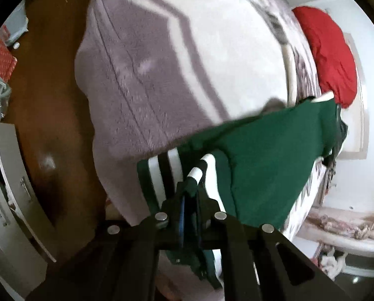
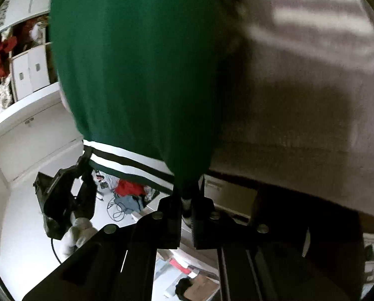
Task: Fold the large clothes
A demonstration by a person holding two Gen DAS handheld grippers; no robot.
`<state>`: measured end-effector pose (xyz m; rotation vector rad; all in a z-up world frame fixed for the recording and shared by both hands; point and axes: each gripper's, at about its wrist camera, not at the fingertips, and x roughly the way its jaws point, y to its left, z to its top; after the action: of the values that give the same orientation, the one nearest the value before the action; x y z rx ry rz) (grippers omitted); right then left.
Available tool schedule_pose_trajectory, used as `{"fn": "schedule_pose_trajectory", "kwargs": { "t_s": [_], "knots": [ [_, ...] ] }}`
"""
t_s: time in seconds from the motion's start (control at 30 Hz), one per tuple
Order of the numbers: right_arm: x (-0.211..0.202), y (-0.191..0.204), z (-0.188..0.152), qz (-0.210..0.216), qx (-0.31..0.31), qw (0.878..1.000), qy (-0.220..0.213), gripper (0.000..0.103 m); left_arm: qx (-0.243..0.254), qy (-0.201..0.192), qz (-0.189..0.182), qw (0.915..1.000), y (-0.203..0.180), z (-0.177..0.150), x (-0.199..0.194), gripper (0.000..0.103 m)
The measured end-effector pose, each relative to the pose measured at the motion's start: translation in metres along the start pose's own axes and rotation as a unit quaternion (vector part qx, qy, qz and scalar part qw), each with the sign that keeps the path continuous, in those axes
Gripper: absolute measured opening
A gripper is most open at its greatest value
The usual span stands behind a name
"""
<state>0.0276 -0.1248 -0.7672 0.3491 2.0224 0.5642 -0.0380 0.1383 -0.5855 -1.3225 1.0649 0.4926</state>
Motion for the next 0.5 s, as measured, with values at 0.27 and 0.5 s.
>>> {"fn": "schedule_pose_trajectory", "kwargs": {
  "t_s": [0.27,0.5],
  "knots": [
    [-0.038,-0.024,0.026,0.026,0.036,0.999,0.027,0.039,0.135,0.03,0.084,0.9869,-0.087,-0.016,-0.042,0.047],
    [-0.172,-0.003,0.071,0.008,-0.012,0.994,-0.112,0.044,0.289,0.007,0.075,0.9543,-0.22,0.02,0.004,0.058]
  ]
}}
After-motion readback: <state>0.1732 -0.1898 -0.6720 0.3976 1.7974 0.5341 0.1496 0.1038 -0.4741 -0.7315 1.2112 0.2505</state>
